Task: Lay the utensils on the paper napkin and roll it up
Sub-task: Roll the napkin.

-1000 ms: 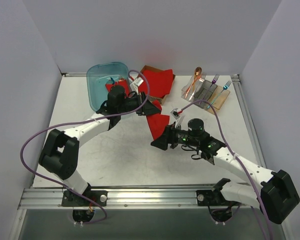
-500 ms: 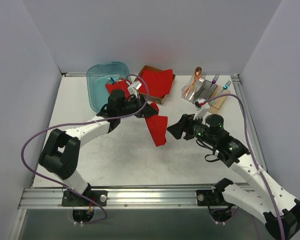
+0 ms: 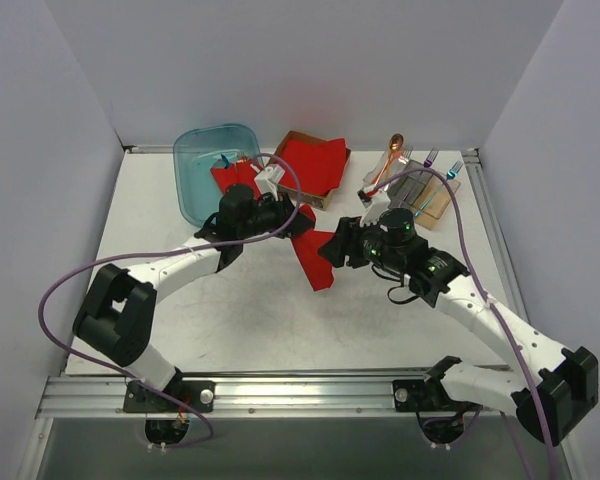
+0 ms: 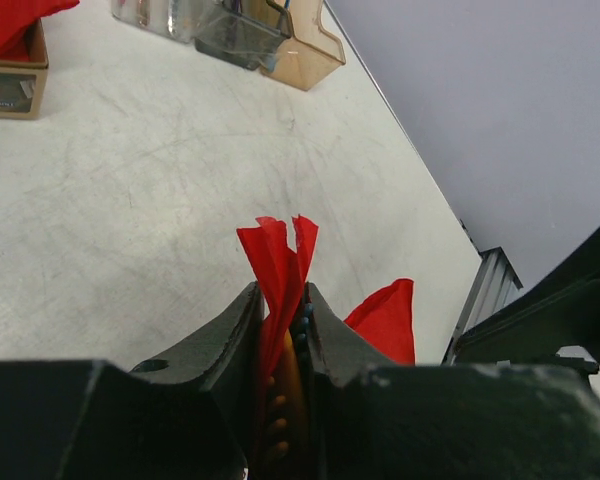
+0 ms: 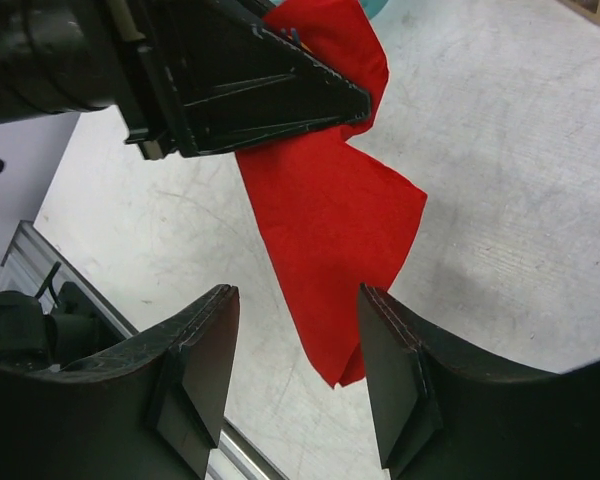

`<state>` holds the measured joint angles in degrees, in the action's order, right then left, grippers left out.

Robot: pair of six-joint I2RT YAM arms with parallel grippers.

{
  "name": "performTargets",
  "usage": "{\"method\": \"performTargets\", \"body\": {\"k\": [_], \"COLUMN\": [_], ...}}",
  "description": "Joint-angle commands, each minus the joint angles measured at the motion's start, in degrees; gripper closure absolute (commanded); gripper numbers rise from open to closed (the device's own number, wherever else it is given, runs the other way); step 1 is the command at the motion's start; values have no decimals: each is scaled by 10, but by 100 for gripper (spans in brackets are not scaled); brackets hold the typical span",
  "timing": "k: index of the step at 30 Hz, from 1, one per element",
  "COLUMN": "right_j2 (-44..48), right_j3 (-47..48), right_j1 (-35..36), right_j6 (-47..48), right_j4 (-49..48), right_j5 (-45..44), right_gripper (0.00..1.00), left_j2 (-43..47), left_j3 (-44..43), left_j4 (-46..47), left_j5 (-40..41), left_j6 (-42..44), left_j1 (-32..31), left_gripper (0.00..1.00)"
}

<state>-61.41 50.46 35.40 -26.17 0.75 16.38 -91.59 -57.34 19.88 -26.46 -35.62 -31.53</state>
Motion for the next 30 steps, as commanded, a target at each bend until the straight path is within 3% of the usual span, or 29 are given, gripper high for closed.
{"method": "performTargets", "body": {"k": [1,12,24,30], "right_j2": [-22,-84,-109,-100], "right_j3": [26,31,19,8], "right_j1": [7,10,10,7], "right_j6": [12,24,25,11], "right_j4": [-41,-67,-95,-128], "right_j5": [10,-3,17,65], "right_gripper": [50,51,51,59], "left_j2": [29,44,57,58], "left_j3": [-5,-4,-1,0], "left_j4": [-6,-27,-23,-18], "left_j5": [39,57,14,3], "left_j6": [26,43,30,26], "left_j1": [-10,-27,-30,-30], "left_gripper": [98,98,98,98]}}
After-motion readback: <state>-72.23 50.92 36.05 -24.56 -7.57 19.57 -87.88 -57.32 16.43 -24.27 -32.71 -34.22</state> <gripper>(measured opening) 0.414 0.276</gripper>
